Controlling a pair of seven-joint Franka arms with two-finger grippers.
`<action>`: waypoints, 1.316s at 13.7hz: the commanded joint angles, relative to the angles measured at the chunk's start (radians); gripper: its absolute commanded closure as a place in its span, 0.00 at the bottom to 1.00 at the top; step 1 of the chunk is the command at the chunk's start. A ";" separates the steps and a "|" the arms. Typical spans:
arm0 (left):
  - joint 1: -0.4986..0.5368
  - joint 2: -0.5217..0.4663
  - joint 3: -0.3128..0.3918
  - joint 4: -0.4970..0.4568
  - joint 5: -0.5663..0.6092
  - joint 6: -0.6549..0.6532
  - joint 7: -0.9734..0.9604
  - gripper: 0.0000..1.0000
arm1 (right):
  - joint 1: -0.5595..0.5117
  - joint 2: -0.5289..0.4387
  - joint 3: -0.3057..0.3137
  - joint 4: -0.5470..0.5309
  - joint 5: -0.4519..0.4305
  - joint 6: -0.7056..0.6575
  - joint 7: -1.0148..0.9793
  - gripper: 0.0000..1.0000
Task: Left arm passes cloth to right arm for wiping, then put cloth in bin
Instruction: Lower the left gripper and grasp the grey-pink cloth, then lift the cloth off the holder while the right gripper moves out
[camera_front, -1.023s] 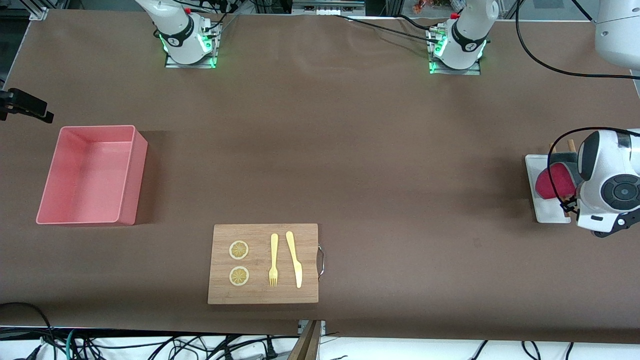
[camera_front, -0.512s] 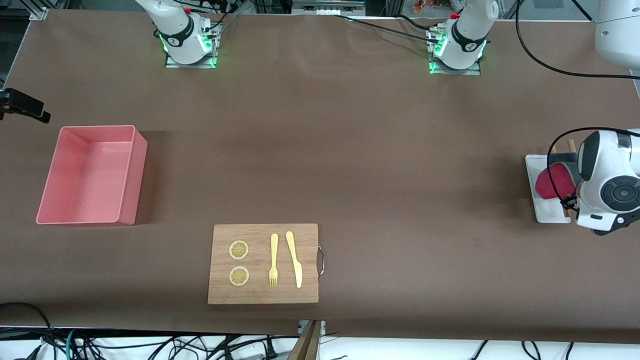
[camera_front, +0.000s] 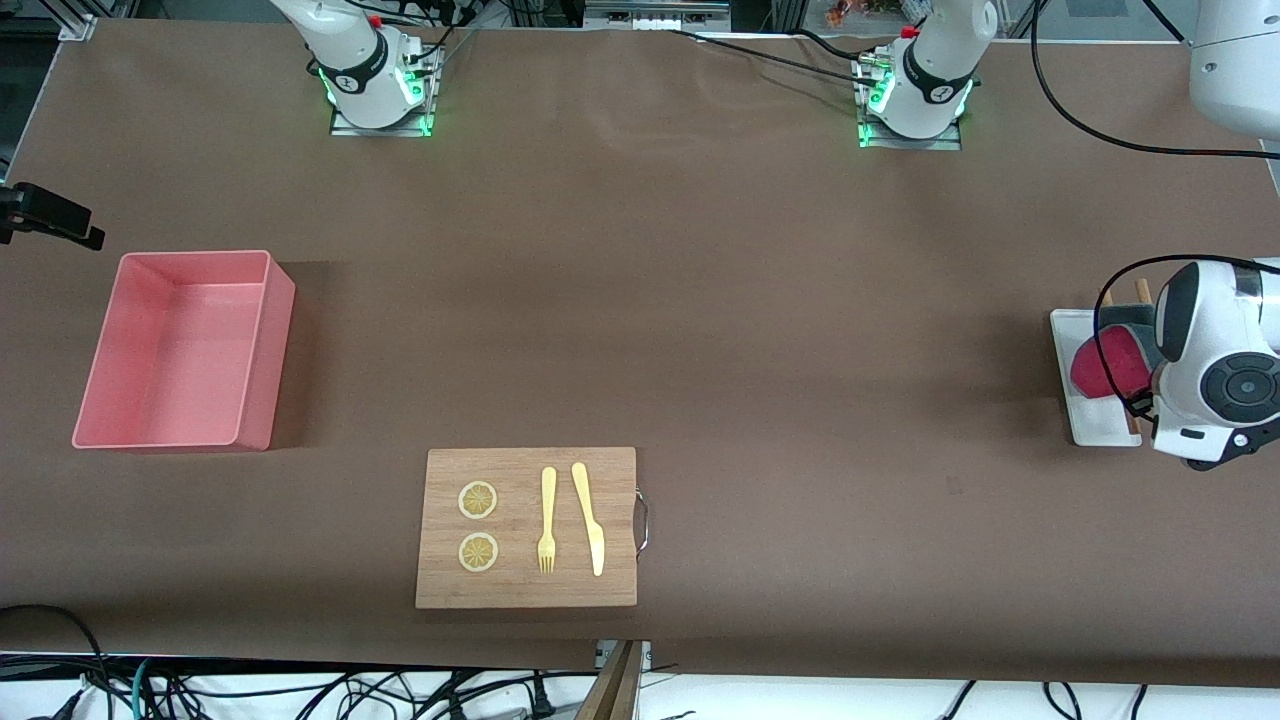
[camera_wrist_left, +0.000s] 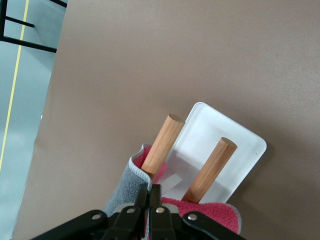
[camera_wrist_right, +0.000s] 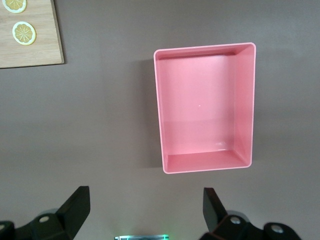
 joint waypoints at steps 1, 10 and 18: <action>-0.007 0.001 -0.005 0.022 0.031 -0.042 -0.009 1.00 | -0.005 0.017 0.002 0.020 0.019 -0.005 -0.010 0.00; -0.007 -0.190 -0.142 0.045 -0.118 -0.277 0.016 1.00 | 0.046 0.047 0.012 0.008 0.012 -0.018 -0.010 0.00; -0.013 -0.208 -0.410 0.350 -0.581 -0.564 -0.087 1.00 | 0.104 0.096 0.013 0.003 0.025 -0.003 0.042 0.00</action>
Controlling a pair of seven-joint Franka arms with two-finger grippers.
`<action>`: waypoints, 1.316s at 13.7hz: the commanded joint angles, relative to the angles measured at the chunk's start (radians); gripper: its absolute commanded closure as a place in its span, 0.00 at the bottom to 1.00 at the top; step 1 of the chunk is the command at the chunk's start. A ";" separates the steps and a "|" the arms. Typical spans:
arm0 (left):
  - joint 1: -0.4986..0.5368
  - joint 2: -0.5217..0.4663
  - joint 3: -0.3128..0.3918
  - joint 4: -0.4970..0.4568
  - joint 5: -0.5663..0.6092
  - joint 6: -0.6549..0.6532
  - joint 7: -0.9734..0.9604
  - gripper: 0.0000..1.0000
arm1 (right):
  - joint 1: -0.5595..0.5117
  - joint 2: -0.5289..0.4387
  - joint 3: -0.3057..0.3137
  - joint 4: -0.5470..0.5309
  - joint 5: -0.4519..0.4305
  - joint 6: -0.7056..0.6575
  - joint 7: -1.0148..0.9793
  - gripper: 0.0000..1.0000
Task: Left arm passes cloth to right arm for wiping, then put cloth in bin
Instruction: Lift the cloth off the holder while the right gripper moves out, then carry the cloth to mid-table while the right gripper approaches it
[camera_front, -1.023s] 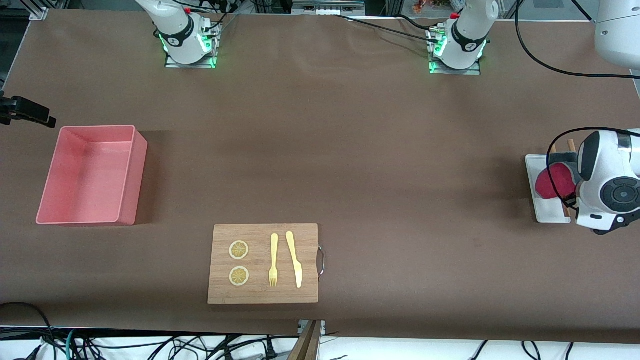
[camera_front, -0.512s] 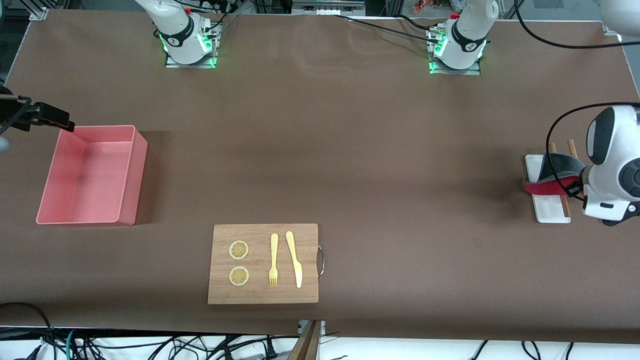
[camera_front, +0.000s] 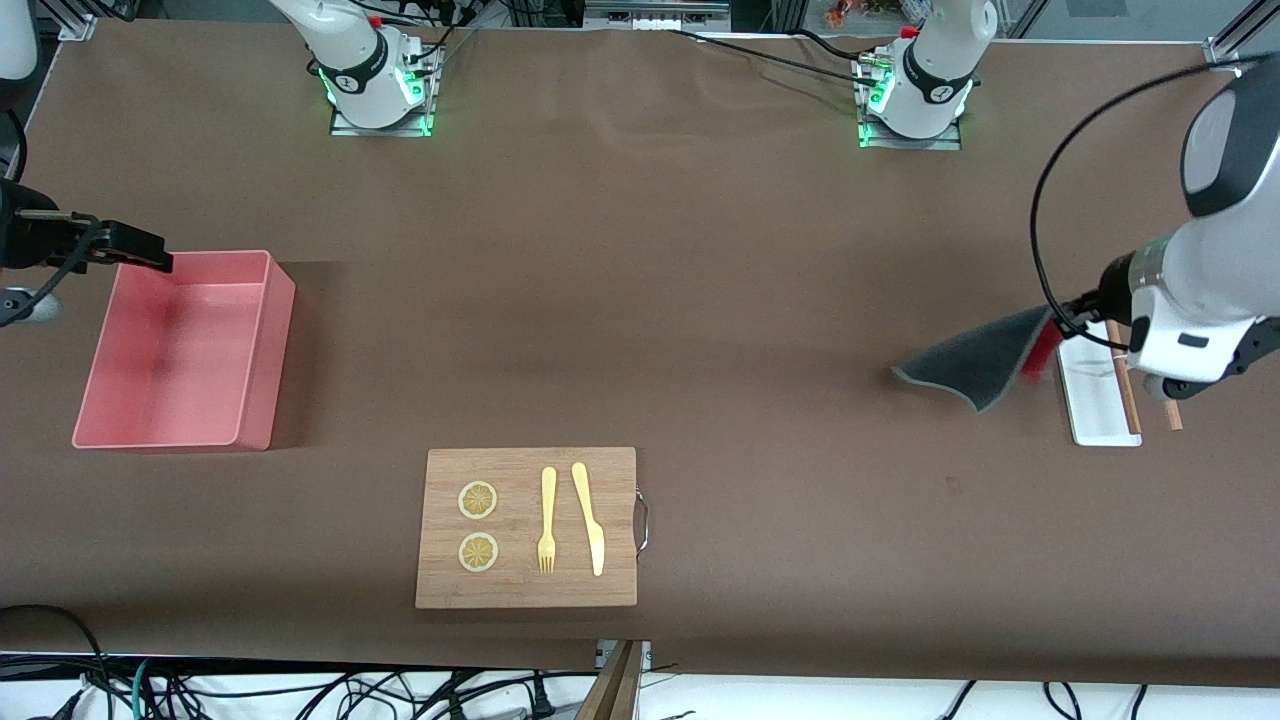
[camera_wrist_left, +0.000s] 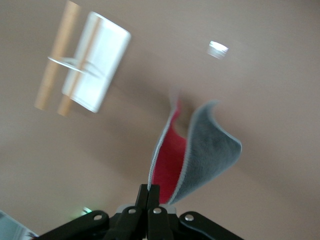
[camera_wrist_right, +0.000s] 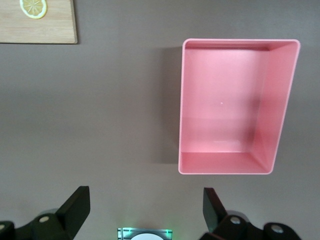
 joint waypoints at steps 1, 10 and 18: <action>-0.011 0.028 -0.091 0.047 -0.132 0.002 -0.016 1.00 | 0.042 0.034 -0.003 0.010 0.028 0.004 0.085 0.00; -0.292 0.079 -0.111 0.060 -0.380 0.463 -0.189 1.00 | 0.238 0.125 -0.003 0.013 0.130 0.225 0.584 0.00; -0.515 0.165 -0.106 0.063 -0.377 0.855 -0.190 1.00 | 0.352 0.200 -0.003 0.013 0.187 0.396 0.854 0.00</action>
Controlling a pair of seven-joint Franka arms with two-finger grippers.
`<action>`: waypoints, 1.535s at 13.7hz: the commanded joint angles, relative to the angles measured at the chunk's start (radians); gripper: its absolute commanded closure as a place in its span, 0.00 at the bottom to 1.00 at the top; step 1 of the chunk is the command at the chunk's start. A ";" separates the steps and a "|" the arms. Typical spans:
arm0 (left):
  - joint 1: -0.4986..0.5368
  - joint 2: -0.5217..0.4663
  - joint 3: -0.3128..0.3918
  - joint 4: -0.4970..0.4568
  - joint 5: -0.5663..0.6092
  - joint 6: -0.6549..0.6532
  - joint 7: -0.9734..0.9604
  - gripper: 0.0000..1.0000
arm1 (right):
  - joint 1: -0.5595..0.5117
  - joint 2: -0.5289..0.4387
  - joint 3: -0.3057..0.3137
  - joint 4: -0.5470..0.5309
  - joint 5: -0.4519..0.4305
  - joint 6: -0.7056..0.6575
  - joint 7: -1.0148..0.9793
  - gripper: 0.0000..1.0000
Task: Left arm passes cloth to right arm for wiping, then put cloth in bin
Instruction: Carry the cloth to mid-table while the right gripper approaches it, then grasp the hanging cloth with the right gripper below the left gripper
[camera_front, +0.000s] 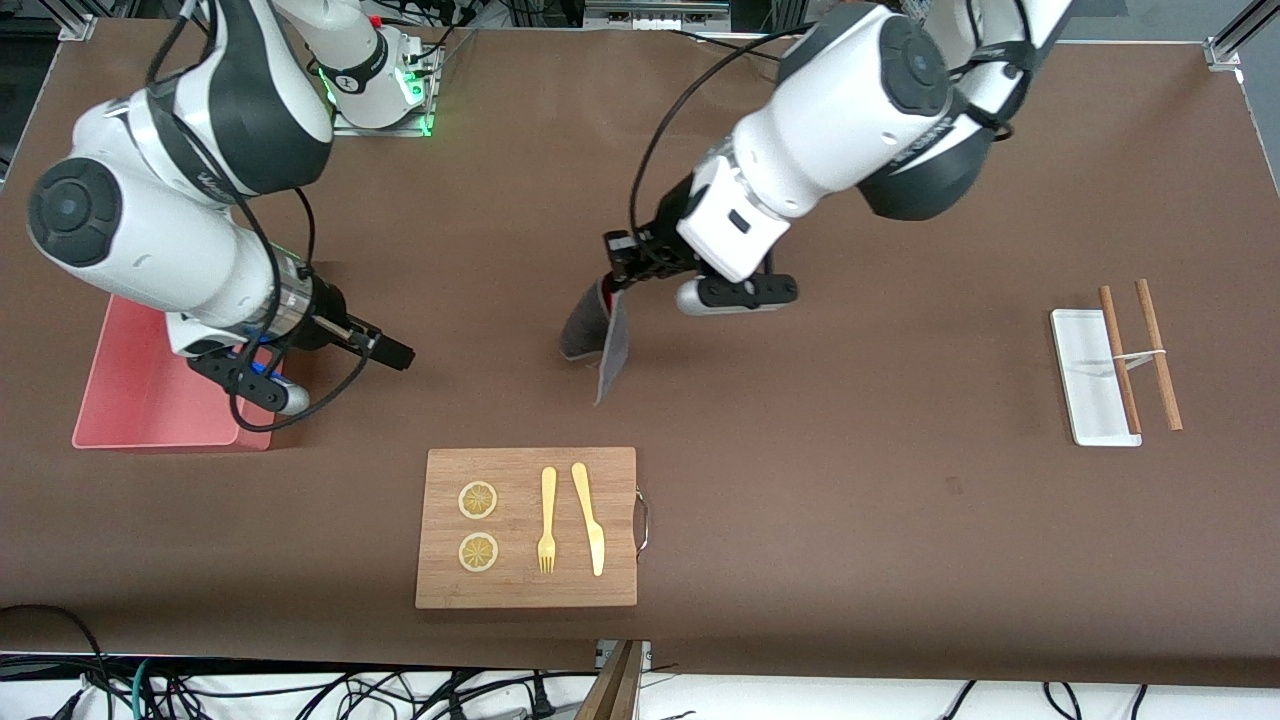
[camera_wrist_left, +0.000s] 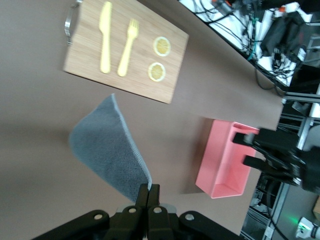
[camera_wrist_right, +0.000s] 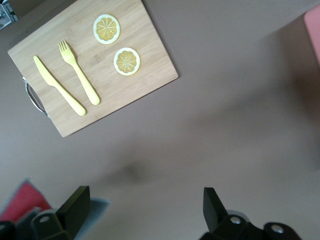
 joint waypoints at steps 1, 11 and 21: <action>-0.052 0.015 0.010 0.043 -0.005 0.042 -0.010 1.00 | 0.049 0.036 -0.008 0.013 0.014 0.057 0.095 0.00; -0.077 0.008 0.004 0.096 -0.010 0.048 -0.008 1.00 | 0.117 0.092 -0.008 0.015 0.077 0.200 0.190 0.00; -0.077 0.008 0.005 0.095 -0.004 0.046 -0.007 1.00 | 0.174 0.124 -0.008 0.016 0.122 0.349 0.215 0.00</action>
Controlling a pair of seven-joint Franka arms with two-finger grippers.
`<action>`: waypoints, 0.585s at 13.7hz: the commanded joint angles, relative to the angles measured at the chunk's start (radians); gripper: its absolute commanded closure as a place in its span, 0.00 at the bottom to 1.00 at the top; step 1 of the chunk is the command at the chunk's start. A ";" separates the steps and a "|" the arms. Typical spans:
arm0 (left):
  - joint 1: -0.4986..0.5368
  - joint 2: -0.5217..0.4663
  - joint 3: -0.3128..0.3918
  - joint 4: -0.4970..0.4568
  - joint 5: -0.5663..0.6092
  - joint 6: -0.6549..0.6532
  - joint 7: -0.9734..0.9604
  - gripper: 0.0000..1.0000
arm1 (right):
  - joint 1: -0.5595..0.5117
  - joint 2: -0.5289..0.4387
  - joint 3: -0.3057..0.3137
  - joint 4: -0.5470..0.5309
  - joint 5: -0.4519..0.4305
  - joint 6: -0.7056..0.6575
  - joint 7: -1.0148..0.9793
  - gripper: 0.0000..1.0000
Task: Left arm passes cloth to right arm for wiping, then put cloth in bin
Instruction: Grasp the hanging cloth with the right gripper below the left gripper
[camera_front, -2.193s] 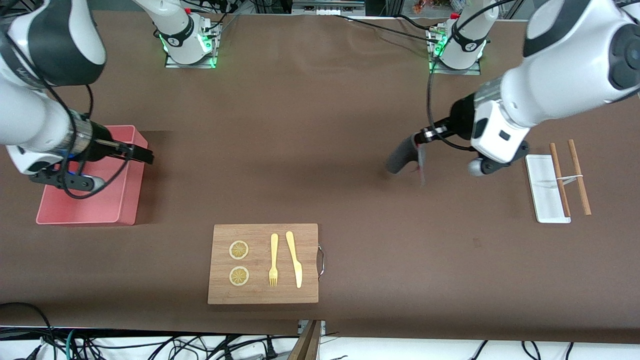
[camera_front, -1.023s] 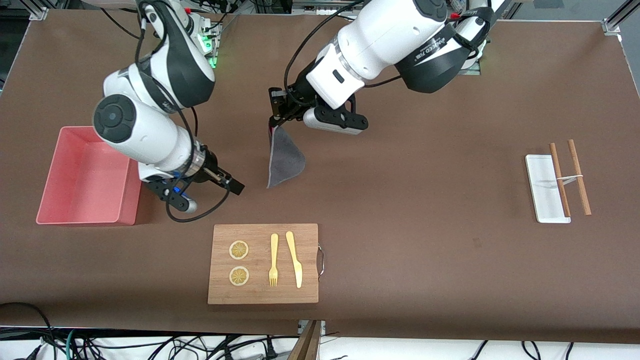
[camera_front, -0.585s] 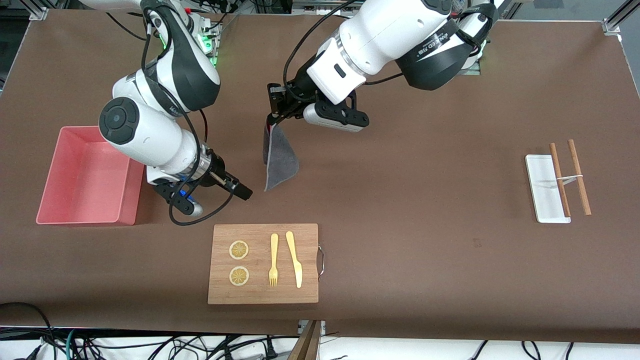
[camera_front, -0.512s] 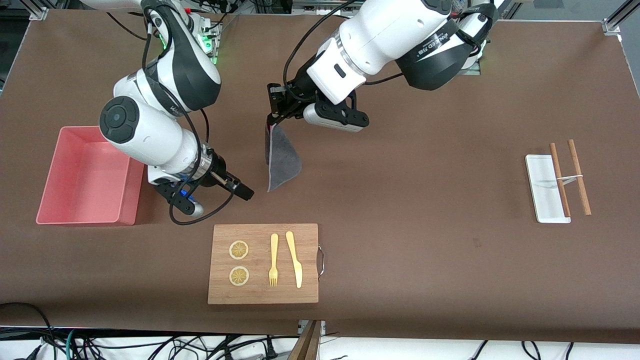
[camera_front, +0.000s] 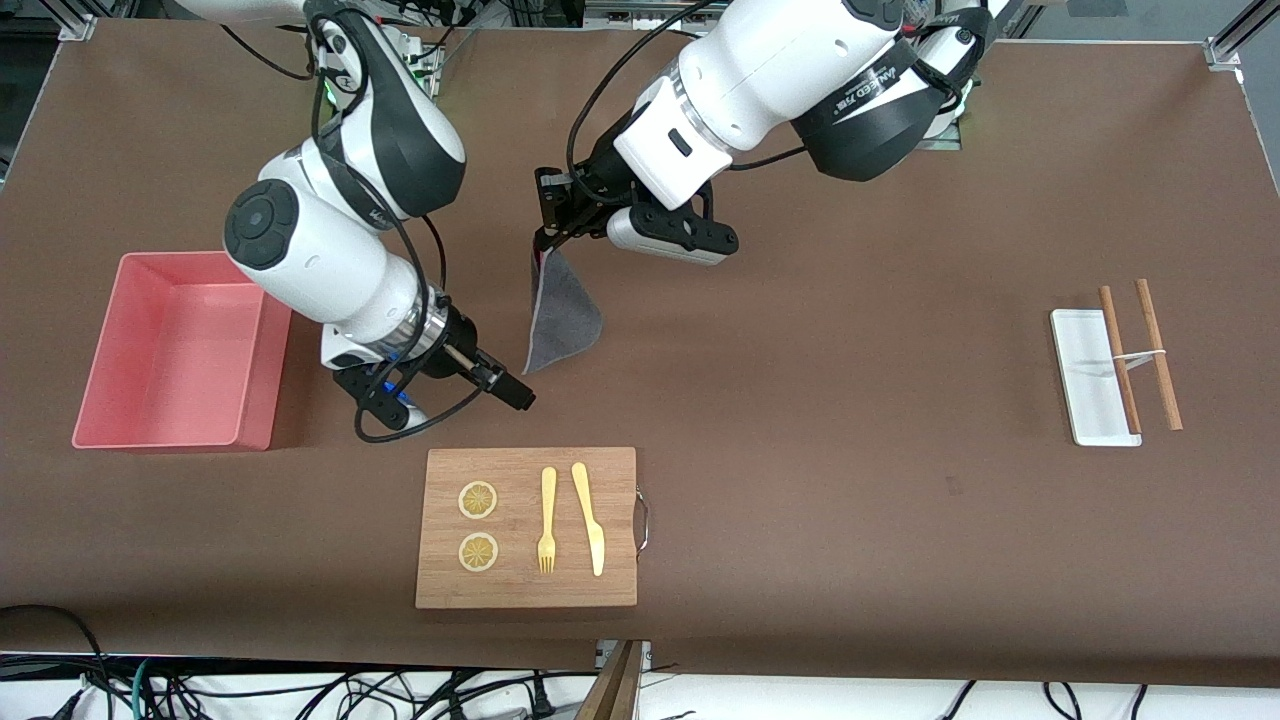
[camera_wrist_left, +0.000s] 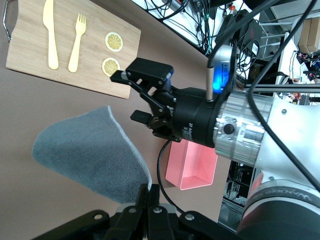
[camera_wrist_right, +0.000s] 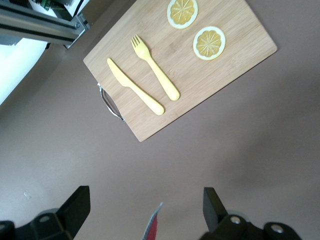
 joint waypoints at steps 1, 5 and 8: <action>-0.005 0.003 0.006 0.017 -0.004 -0.006 -0.004 1.00 | 0.037 0.026 -0.007 0.016 0.021 0.017 0.016 0.00; -0.004 0.003 0.006 0.017 -0.004 -0.007 -0.004 1.00 | 0.057 0.044 -0.006 0.016 0.028 0.017 0.025 0.07; -0.002 0.005 0.006 0.017 -0.002 -0.007 -0.004 1.00 | 0.054 0.044 -0.006 0.016 0.089 0.012 0.016 0.90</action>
